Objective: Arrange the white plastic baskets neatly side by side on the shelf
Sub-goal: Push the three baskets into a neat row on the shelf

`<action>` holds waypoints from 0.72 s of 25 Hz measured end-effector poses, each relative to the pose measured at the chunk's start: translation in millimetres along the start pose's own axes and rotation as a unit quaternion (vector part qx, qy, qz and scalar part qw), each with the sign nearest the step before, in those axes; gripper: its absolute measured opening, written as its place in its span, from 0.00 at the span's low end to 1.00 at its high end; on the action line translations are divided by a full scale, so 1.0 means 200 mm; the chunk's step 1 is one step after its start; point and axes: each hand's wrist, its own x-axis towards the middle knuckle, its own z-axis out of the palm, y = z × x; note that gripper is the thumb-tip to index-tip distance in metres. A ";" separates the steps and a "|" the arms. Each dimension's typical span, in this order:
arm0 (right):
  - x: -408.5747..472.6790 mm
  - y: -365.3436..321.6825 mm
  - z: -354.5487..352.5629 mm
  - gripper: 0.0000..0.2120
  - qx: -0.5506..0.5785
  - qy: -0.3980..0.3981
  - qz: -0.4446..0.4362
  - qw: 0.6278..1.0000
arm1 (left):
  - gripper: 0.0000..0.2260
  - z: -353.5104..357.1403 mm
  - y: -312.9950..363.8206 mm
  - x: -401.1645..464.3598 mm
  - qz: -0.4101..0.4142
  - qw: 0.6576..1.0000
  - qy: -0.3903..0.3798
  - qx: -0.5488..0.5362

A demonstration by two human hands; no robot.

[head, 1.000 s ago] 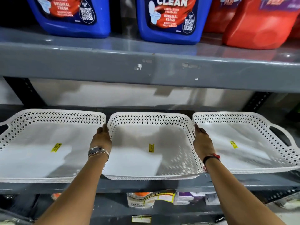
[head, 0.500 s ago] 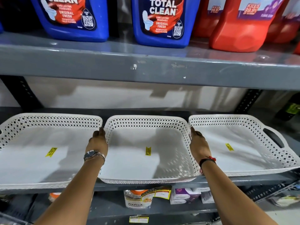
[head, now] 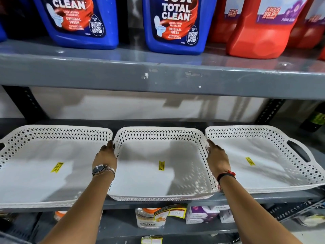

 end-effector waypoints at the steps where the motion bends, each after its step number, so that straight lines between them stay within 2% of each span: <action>1: 0.00 0.00 0.00 0.21 -0.001 0.003 0.000 1.000 | 0.18 0.00 0.00 0.00 -0.004 1.000 0.001 0.002; 9: 0.03 -0.02 0.00 0.18 -0.011 0.005 -0.001 1.000 | 0.22 -0.01 0.02 0.01 -0.018 0.999 -0.019 0.045; 18: 0.00 -0.01 -0.03 0.26 -0.009 -0.055 -0.024 0.998 | 0.22 0.02 0.03 0.02 -0.022 0.999 -0.012 0.039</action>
